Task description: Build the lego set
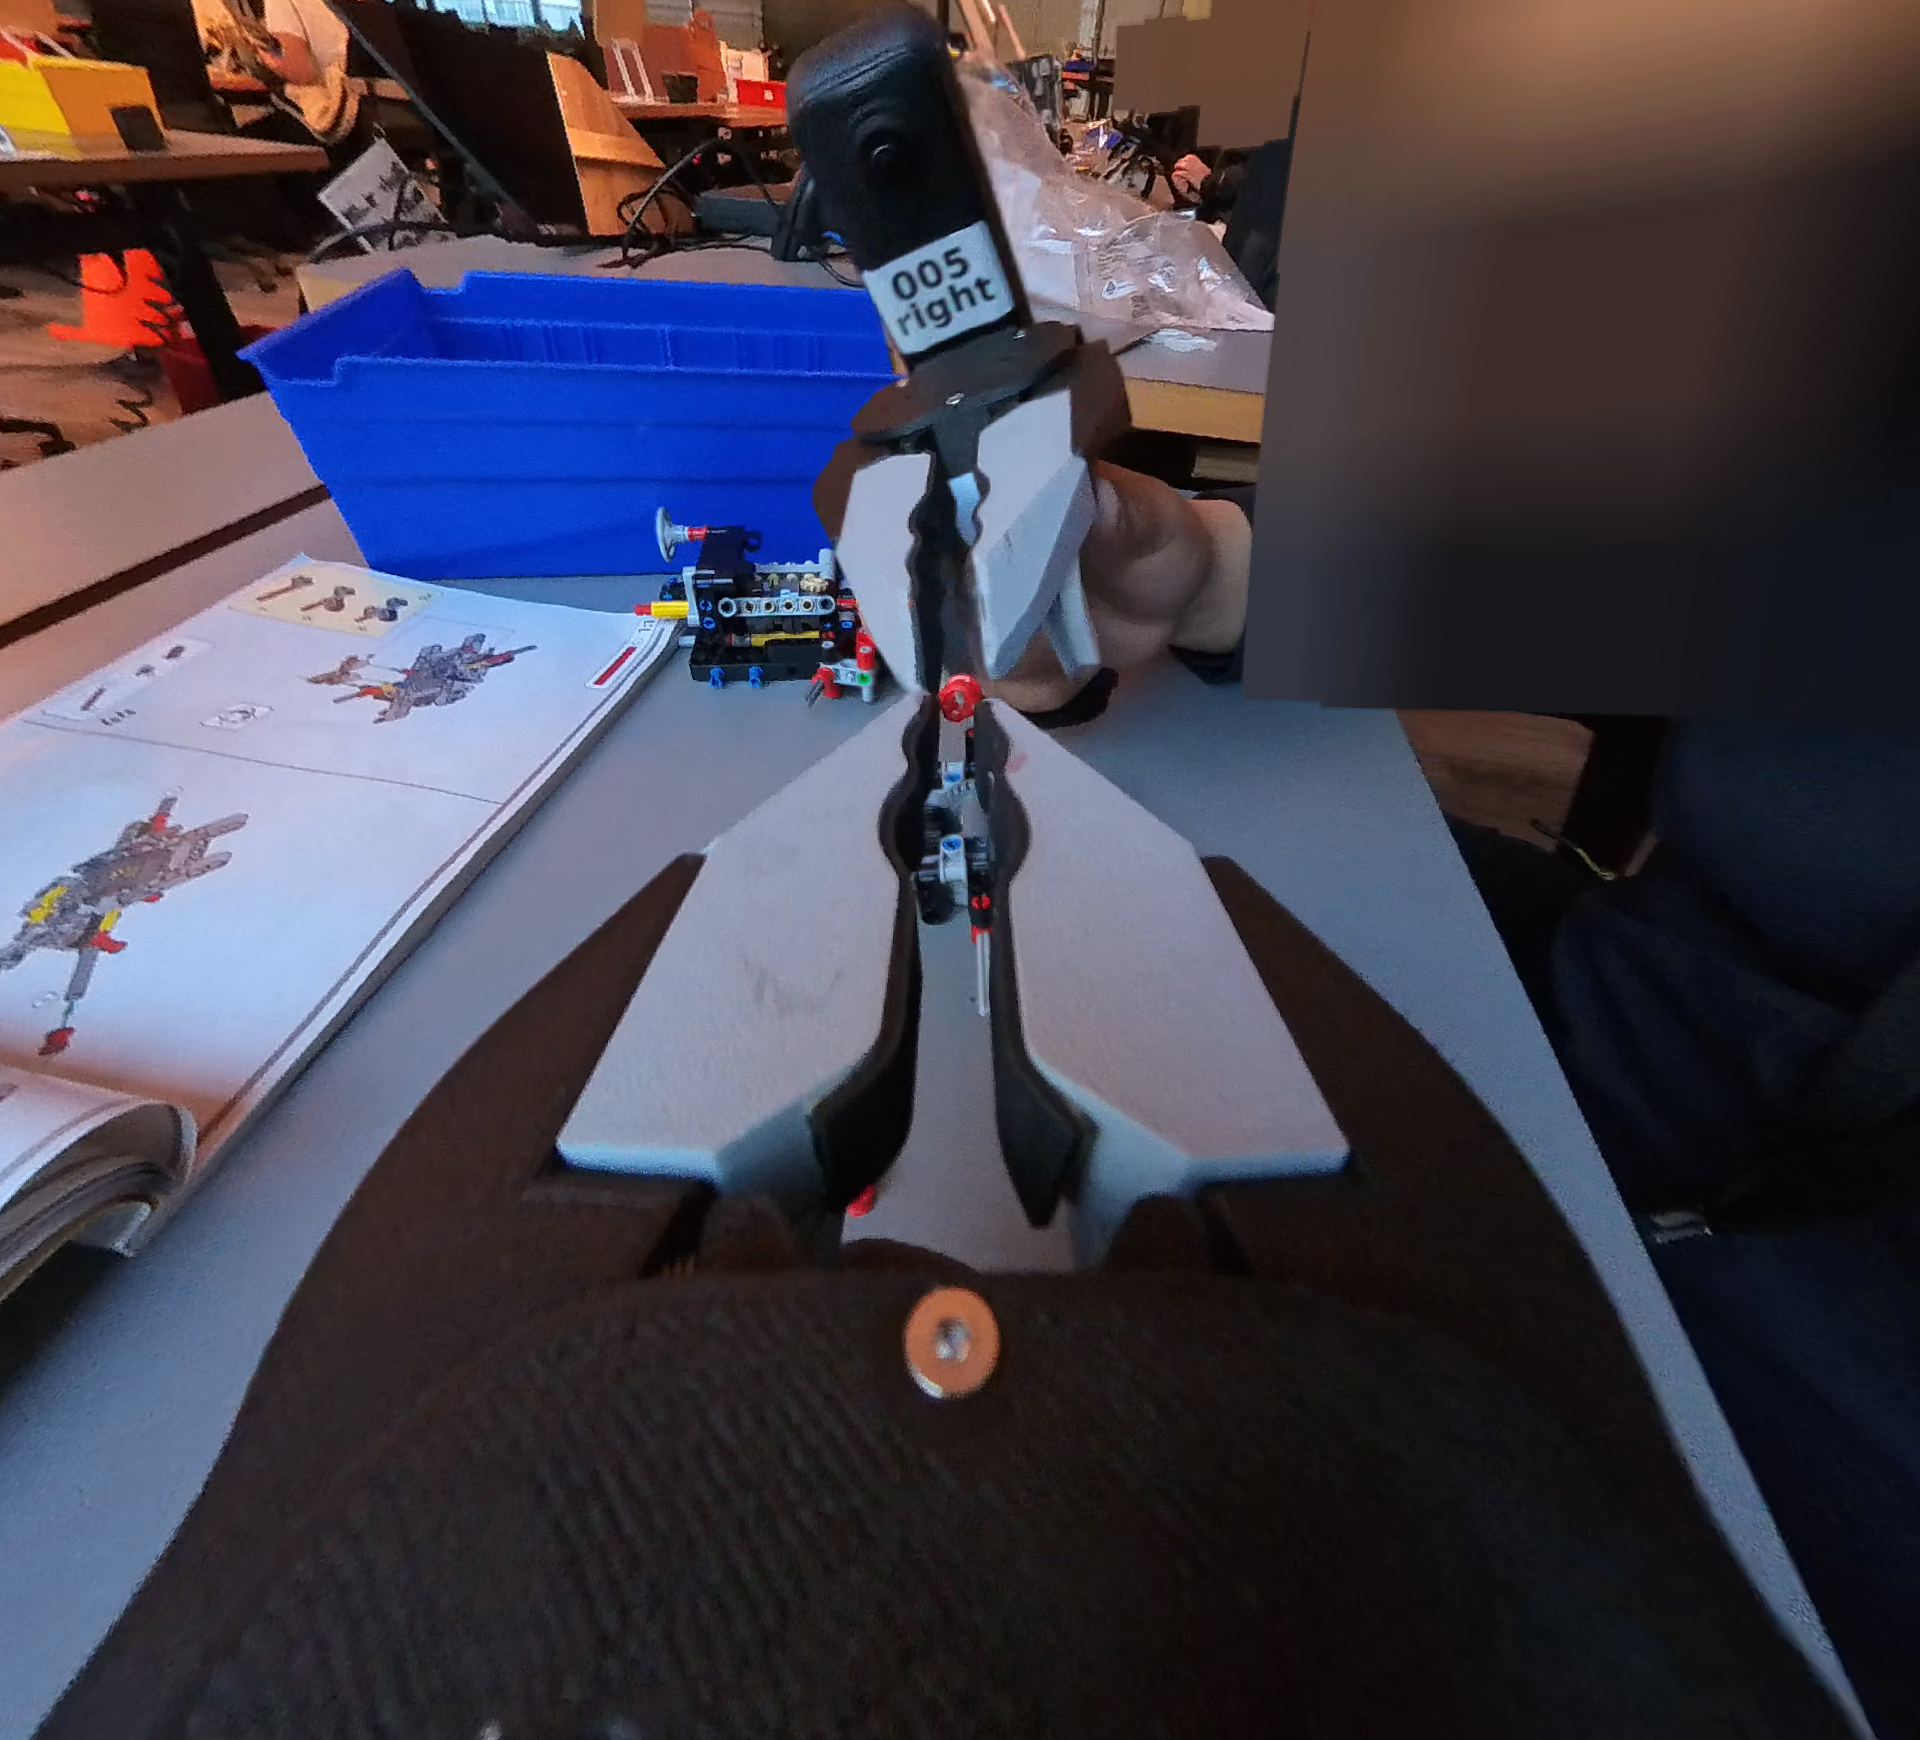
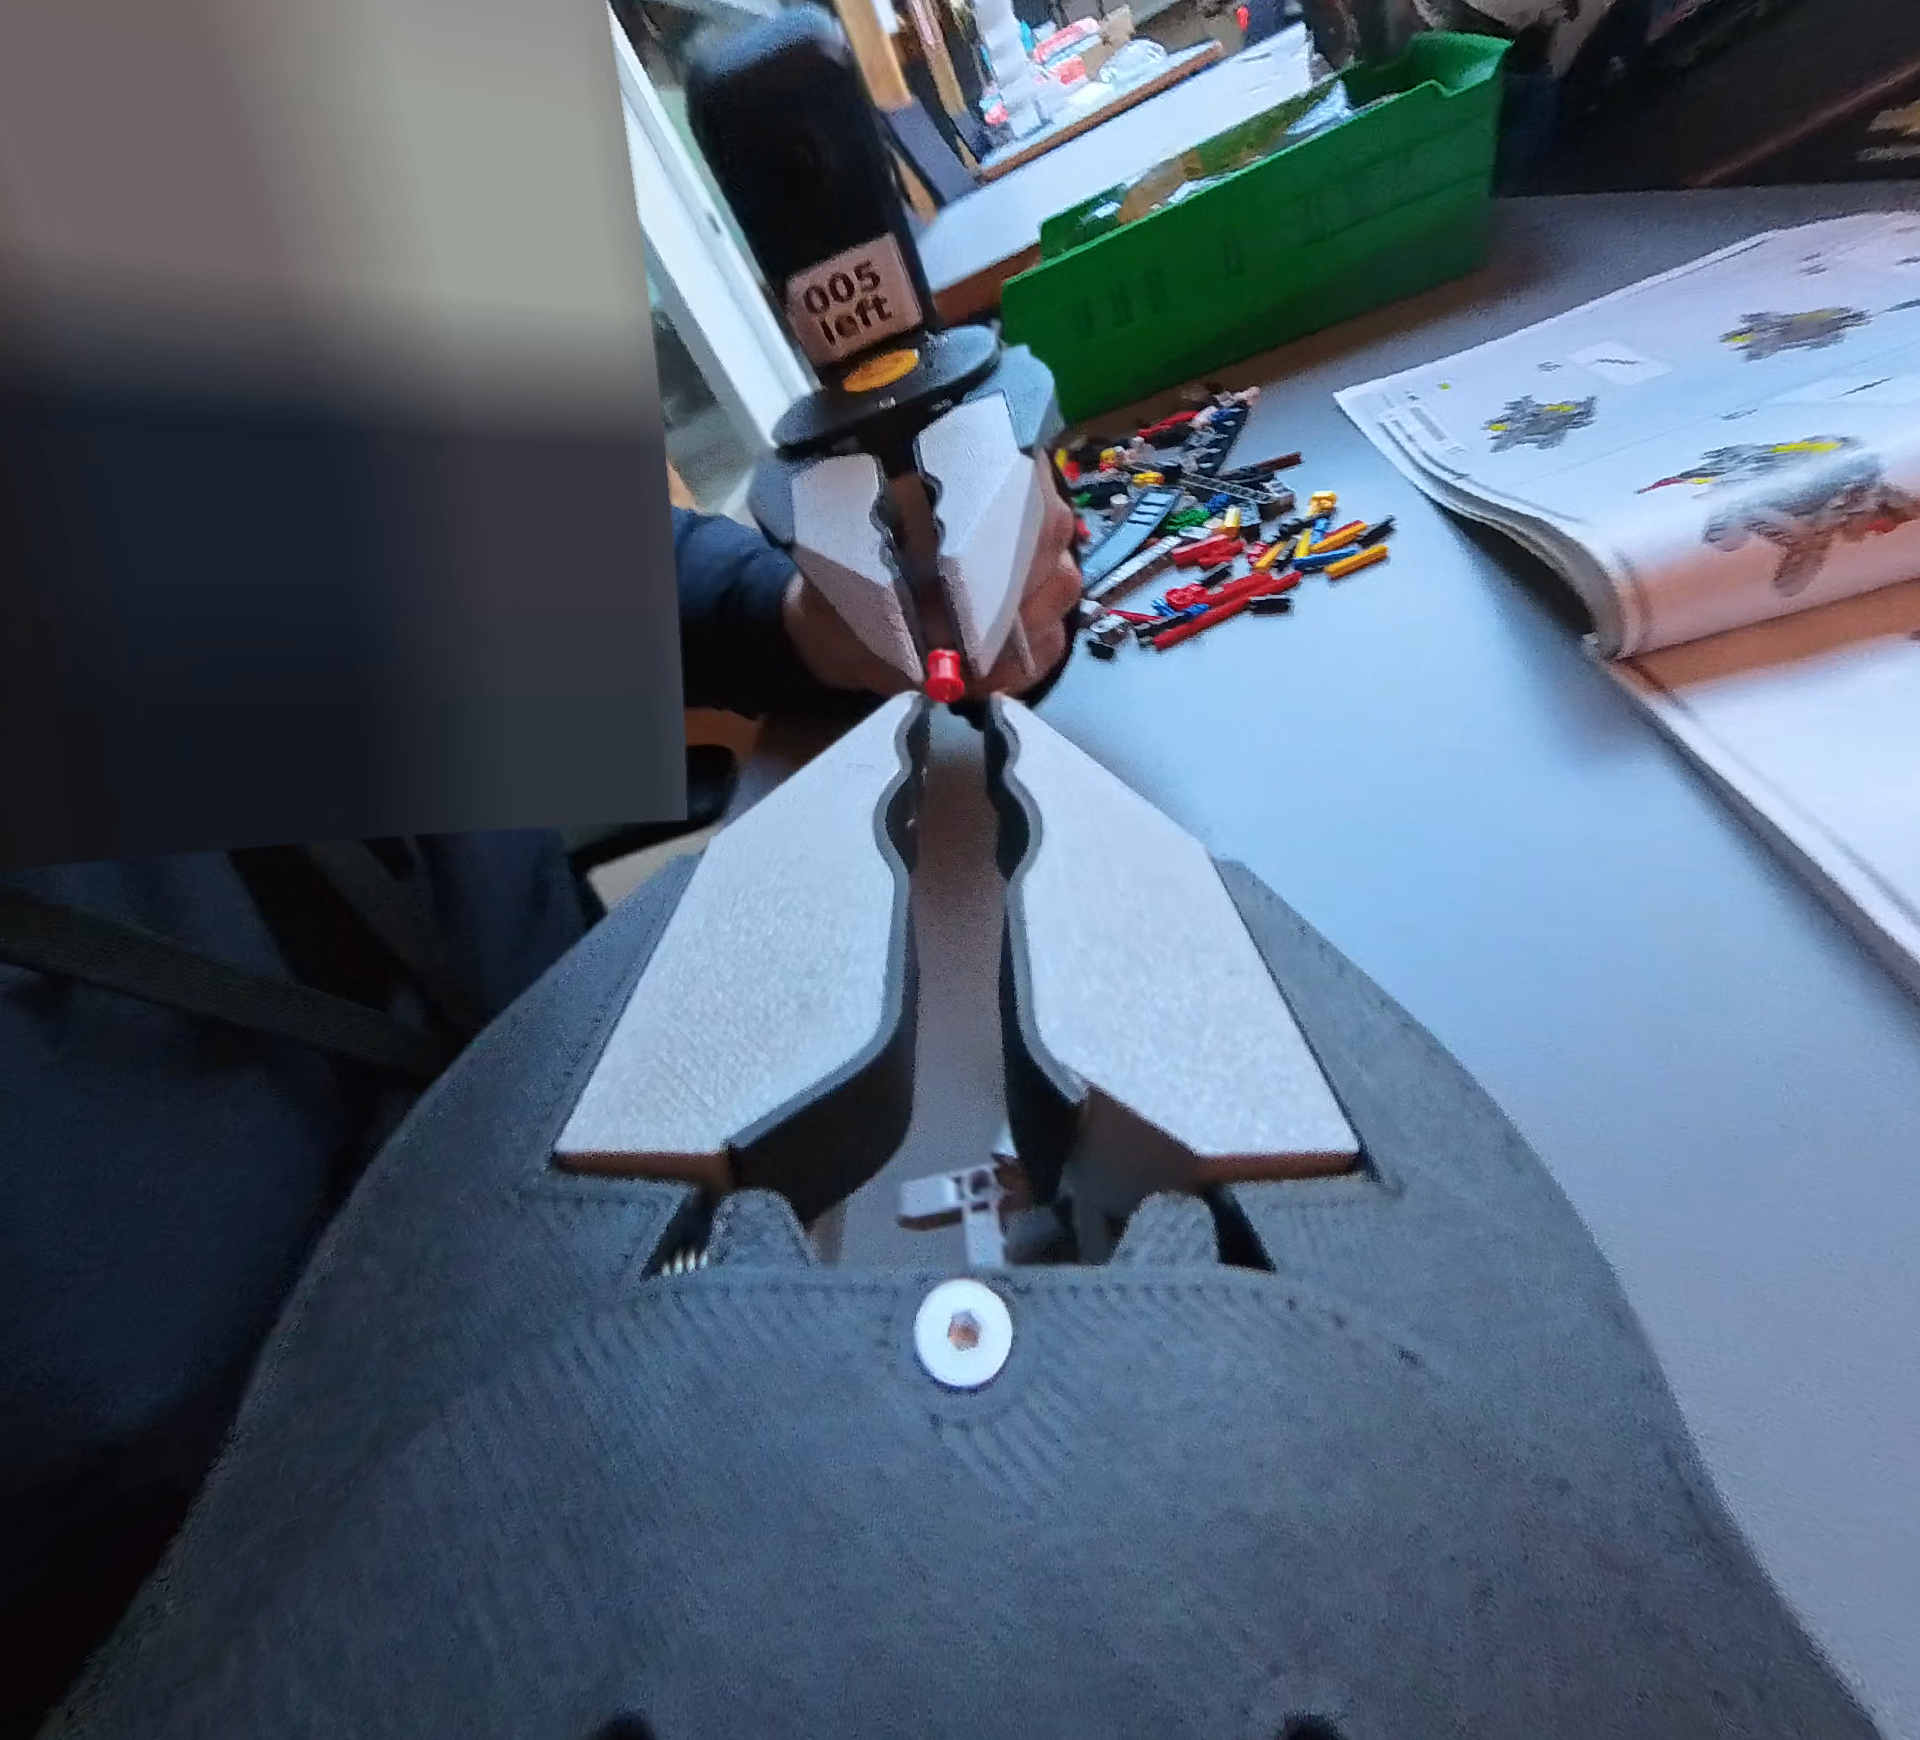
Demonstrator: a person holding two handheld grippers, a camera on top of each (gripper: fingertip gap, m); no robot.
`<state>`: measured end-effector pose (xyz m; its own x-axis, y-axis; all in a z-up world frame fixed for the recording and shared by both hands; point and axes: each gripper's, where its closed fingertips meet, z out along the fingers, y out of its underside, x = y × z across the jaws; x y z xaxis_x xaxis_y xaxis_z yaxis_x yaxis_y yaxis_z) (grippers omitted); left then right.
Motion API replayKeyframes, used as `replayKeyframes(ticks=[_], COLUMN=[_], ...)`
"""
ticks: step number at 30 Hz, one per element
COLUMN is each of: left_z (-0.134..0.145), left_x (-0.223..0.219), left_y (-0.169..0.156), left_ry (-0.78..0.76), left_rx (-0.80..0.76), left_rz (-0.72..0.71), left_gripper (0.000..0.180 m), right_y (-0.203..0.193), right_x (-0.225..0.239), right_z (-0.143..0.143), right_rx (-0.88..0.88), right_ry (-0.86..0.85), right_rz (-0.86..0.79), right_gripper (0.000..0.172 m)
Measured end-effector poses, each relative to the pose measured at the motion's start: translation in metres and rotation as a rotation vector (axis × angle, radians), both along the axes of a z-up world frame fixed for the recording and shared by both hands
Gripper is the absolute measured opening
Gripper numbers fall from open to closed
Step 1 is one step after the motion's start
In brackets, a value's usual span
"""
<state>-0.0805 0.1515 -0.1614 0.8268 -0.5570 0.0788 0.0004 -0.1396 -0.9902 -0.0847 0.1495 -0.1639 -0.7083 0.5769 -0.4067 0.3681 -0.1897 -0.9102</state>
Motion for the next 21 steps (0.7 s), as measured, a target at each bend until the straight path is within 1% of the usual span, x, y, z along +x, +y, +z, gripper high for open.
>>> replayKeyframes(ticks=[2, 4, 11, 21], left_z=[0.0004, 0.0018, 0.0030, 0.0037], left_x=[0.0009, 0.0025, 0.0058, 0.0079], left_y=[-0.0001, -0.0005, -0.0012, -0.0023], left_ry=[0.021, 0.027, 0.044, 0.073], left_rx=[0.013, 0.025, 0.046, 0.062], left_rz=[0.005, 0.003, -0.002, -0.001], left_gripper=[0.004, 0.004, 0.004, 0.003], right_y=[-0.0008, -0.0002, -0.0075, -0.0091], right_x=[0.0021, 0.0032, 0.0045, 0.0055], right_z=[0.0067, 0.0095, 0.0062, 0.0071], right_rx=[-0.076, -0.117, -0.125, -0.192], right_ry=[-0.017, -0.029, -0.056, -0.090], right_rz=[0.028, 0.044, 0.078, 0.113], right_gripper=[0.007, 0.007, 0.006, 0.004])
